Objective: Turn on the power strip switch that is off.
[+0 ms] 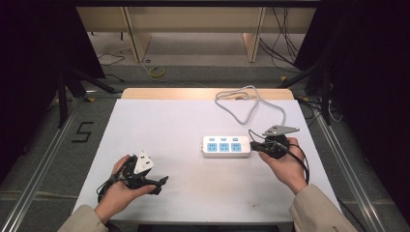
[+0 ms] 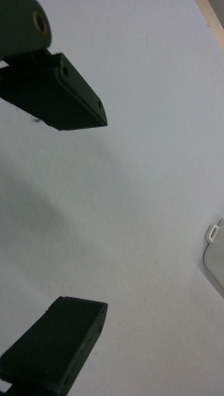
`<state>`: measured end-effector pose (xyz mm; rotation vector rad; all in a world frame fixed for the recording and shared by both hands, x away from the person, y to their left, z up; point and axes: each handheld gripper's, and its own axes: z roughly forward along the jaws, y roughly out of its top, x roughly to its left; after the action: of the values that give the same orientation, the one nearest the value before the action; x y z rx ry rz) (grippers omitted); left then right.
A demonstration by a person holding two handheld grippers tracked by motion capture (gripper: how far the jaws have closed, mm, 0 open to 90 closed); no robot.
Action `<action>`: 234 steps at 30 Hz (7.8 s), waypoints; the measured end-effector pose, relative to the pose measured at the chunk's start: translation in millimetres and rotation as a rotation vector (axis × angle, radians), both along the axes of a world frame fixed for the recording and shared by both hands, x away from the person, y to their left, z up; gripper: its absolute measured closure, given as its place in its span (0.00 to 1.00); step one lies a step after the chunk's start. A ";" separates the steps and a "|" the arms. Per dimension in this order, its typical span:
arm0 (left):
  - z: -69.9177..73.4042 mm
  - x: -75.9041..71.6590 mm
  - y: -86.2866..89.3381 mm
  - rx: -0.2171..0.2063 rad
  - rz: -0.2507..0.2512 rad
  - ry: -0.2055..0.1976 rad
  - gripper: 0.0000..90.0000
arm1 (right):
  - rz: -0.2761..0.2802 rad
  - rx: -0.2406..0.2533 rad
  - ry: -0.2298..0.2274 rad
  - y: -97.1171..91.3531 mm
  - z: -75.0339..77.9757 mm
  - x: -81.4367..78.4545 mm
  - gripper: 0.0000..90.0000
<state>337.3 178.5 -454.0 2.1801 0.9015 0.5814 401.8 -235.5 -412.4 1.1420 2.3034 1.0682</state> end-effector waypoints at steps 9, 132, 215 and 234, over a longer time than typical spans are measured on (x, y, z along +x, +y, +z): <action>-0.1 0.1 -0.2 -0.001 -0.001 0.001 0.11 | -0.004 0.001 0.018 3.5 -2.5 8.4 1.00; -0.3 0.4 -1.8 -0.001 -0.019 0.006 0.11 | -0.021 -0.110 0.226 53.2 -21.0 98.2 1.00; -0.5 -0.3 -4.4 0.004 -0.028 0.005 0.11 | -0.030 -0.241 0.315 73.0 -23.6 105.2 1.00; -0.6 -1.0 -5.8 0.002 -0.030 0.009 0.11 | -0.041 -0.228 0.340 72.0 -24.6 105.5 1.00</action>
<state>336.3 172.7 -454.6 2.1955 0.8719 0.5582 507.3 -163.5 -437.0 1.3540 2.5611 0.6113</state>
